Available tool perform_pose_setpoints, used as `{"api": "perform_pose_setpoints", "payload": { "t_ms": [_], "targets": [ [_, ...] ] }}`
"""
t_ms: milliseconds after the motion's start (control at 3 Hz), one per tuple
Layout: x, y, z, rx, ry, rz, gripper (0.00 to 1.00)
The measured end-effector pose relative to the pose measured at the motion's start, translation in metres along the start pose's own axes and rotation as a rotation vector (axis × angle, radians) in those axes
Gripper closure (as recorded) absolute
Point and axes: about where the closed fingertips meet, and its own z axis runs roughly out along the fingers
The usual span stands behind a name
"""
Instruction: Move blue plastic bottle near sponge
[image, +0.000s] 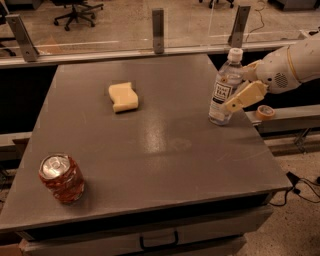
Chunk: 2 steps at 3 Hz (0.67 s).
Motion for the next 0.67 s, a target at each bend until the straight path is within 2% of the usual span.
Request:
{"api": "perform_pose_setpoints", "payload": {
  "t_ms": [333,667],
  "targets": [
    [0.0028,-0.0069,0.0104,-0.042,-0.074,0.093,0.41],
    [-0.0015,-0.0083,0.0116,-0.083,-0.138,0.158,0.65]
  ]
}}
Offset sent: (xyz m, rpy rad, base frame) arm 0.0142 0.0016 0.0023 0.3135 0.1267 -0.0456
